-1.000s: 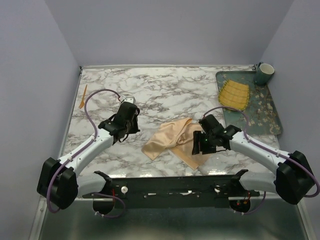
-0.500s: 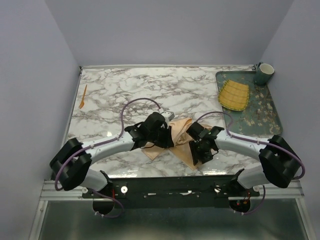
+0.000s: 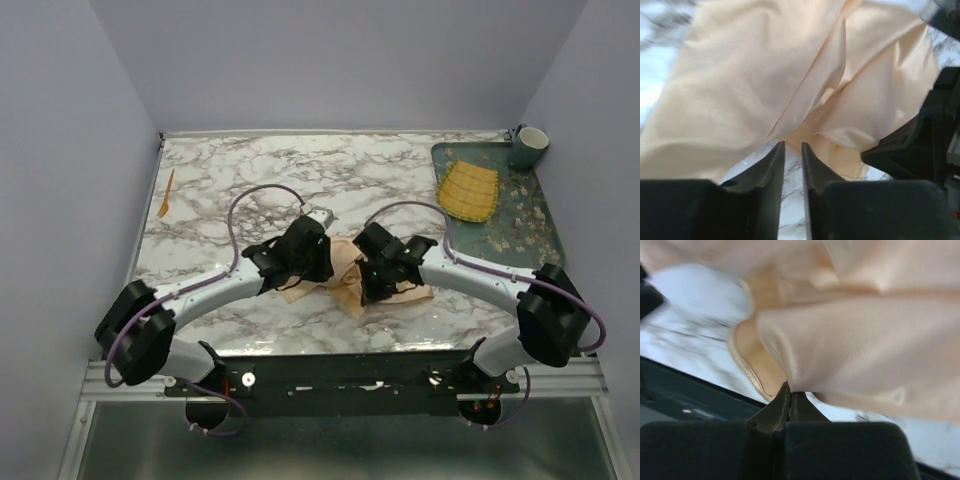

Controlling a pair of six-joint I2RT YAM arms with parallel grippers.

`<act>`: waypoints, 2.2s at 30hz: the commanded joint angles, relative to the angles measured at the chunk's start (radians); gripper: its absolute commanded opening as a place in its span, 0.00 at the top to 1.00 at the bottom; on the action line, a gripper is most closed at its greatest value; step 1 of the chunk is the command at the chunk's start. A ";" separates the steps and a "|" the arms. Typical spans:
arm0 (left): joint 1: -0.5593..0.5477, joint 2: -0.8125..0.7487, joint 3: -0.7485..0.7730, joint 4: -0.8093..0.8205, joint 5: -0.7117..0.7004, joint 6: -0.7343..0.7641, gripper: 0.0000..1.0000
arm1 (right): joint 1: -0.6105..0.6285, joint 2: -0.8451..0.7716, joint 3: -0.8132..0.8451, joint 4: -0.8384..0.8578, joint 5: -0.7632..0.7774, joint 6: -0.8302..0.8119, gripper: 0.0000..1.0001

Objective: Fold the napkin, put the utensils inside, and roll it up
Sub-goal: Flatten the napkin out

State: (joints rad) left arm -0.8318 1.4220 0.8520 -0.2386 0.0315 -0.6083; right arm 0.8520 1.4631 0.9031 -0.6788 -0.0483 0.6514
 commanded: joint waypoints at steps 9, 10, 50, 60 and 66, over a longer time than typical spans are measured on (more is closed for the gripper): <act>0.122 -0.411 -0.033 -0.284 -0.086 0.006 0.39 | -0.087 0.286 0.390 0.253 -0.393 -0.021 0.99; 0.123 -0.411 -0.044 -0.283 -0.053 -0.036 0.36 | -0.087 0.284 0.376 0.269 -0.403 -0.007 0.99; 0.341 -0.575 -0.666 0.573 0.147 -1.022 0.44 | -0.093 0.264 0.258 0.473 -0.510 0.154 0.99; 0.341 -0.514 -0.680 0.631 0.166 -1.001 0.95 | -0.110 0.243 0.240 0.483 -0.510 0.143 0.98; 0.346 -0.563 -0.639 0.470 0.153 -0.897 1.00 | -0.125 0.201 0.221 0.424 -0.447 0.039 0.86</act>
State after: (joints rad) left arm -0.4965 0.8978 0.1921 0.3290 0.1810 -1.5810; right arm 0.7399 1.7218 1.1484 -0.2195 -0.5365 0.7704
